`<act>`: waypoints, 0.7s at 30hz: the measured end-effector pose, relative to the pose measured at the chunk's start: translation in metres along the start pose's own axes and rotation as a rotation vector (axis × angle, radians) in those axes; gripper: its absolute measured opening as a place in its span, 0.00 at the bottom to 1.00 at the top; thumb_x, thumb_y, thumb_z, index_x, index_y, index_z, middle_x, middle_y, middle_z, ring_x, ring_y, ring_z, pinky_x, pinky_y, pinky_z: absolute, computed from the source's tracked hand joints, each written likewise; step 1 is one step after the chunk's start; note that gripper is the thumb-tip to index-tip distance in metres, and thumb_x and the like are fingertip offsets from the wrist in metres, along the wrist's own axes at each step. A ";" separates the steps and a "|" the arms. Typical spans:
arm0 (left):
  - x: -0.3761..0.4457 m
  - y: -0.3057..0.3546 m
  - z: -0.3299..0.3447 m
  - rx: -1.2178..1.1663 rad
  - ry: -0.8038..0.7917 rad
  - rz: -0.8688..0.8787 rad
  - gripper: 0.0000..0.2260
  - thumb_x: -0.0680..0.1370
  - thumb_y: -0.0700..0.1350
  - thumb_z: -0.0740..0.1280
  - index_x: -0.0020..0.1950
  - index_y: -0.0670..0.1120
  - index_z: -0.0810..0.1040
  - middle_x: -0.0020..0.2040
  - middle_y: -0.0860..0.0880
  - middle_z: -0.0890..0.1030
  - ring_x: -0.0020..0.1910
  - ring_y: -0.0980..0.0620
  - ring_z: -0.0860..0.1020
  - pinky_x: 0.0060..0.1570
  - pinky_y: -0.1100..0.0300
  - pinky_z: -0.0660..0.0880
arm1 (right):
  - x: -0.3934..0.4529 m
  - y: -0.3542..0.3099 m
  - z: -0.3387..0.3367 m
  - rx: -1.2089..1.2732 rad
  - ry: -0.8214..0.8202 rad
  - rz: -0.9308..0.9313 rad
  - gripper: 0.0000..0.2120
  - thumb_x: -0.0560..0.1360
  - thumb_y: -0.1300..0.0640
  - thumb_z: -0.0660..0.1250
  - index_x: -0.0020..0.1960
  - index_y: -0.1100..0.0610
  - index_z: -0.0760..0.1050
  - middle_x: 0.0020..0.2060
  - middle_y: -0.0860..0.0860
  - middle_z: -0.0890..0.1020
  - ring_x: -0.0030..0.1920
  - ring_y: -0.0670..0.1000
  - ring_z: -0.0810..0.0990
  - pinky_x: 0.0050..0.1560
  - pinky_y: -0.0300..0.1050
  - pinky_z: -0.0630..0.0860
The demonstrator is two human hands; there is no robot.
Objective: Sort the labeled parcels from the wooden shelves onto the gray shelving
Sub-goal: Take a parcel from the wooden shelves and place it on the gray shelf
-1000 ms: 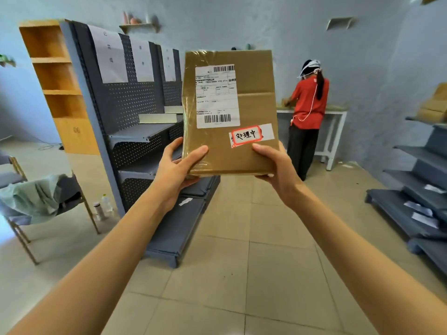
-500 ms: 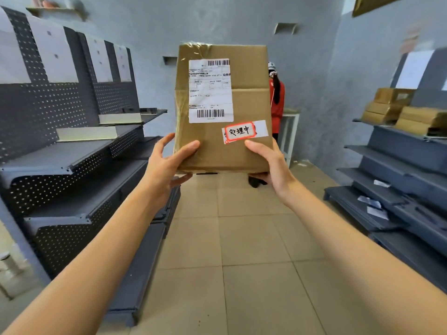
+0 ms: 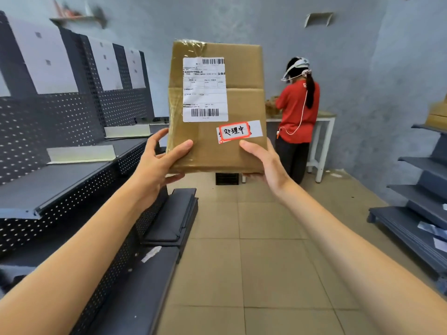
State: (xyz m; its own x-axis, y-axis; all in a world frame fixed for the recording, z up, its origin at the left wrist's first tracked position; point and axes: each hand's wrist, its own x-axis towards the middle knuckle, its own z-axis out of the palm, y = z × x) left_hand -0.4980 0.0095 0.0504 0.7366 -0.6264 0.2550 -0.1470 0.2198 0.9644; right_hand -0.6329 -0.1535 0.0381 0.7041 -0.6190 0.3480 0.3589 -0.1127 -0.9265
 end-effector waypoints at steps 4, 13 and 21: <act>0.072 -0.011 -0.002 0.023 0.028 0.036 0.39 0.62 0.56 0.79 0.69 0.58 0.65 0.46 0.54 0.85 0.44 0.52 0.83 0.55 0.45 0.78 | 0.082 0.021 -0.003 -0.018 -0.065 -0.017 0.31 0.62 0.47 0.71 0.64 0.48 0.69 0.46 0.40 0.82 0.49 0.41 0.80 0.59 0.46 0.74; 0.223 -0.067 -0.012 0.060 0.051 0.028 0.36 0.64 0.52 0.79 0.68 0.59 0.67 0.43 0.56 0.85 0.42 0.54 0.82 0.54 0.49 0.78 | 0.232 0.104 -0.011 -0.006 -0.107 0.045 0.12 0.76 0.55 0.66 0.56 0.42 0.70 0.43 0.37 0.82 0.42 0.35 0.81 0.46 0.38 0.79; 0.393 -0.114 -0.016 0.042 -0.022 0.047 0.35 0.57 0.59 0.76 0.62 0.64 0.68 0.41 0.60 0.84 0.41 0.58 0.82 0.53 0.50 0.78 | 0.382 0.158 -0.018 -0.031 -0.049 0.049 0.23 0.66 0.46 0.68 0.60 0.43 0.69 0.40 0.34 0.83 0.41 0.37 0.82 0.46 0.45 0.79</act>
State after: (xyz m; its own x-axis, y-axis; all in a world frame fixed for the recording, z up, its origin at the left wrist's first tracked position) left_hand -0.1813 -0.2497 0.0393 0.7134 -0.6327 0.3014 -0.2091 0.2183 0.9532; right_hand -0.3184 -0.4220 0.0217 0.7500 -0.5854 0.3080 0.3049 -0.1073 -0.9463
